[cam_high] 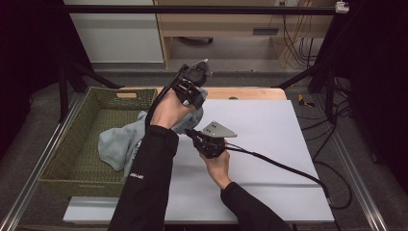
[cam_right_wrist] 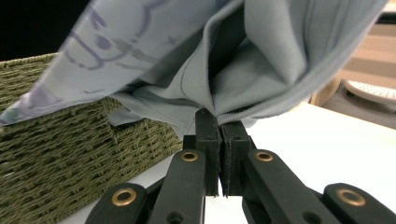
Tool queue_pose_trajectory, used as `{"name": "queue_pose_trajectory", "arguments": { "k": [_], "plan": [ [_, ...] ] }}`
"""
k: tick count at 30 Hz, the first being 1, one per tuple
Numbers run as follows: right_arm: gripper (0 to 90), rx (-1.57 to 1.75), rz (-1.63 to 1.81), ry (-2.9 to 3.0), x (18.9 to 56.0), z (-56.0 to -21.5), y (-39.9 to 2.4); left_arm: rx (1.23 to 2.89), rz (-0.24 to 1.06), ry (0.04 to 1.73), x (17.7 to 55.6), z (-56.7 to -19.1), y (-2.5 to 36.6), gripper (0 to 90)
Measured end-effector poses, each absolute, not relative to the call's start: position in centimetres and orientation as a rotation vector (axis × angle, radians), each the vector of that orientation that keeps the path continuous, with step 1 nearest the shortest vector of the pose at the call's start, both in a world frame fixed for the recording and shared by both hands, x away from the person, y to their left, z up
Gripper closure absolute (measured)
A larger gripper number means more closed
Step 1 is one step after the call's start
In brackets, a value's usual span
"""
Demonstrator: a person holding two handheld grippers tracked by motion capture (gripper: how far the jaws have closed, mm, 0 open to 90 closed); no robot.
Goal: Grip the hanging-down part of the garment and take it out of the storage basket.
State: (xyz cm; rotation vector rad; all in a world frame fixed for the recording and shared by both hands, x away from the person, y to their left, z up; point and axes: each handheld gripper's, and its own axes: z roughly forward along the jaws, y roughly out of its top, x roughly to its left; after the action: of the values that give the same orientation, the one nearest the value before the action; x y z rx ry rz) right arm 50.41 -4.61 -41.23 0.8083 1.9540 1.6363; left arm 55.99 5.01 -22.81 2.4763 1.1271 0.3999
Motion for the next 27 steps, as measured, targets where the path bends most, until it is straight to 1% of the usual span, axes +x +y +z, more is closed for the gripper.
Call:
{"name": "queue_pose_trajectory", "arguments": {
  "k": [2,16,27],
  "plan": [
    [88.4,0.842,1.634,1.96,50.0,-40.9,-5.1,2.477,0.404,1.127,56.0,-22.8,4.9,79.5],
    [88.8,0.767,1.623,1.945,47.6,-39.7,-8.4,2.474,0.412,1.132,55.8,-22.7,5.0,79.5],
    [88.8,0.733,1.586,1.905,45.2,-37.4,-13.1,2.482,0.397,1.104,55.8,-22.8,3.7,79.6]
  ]
}}
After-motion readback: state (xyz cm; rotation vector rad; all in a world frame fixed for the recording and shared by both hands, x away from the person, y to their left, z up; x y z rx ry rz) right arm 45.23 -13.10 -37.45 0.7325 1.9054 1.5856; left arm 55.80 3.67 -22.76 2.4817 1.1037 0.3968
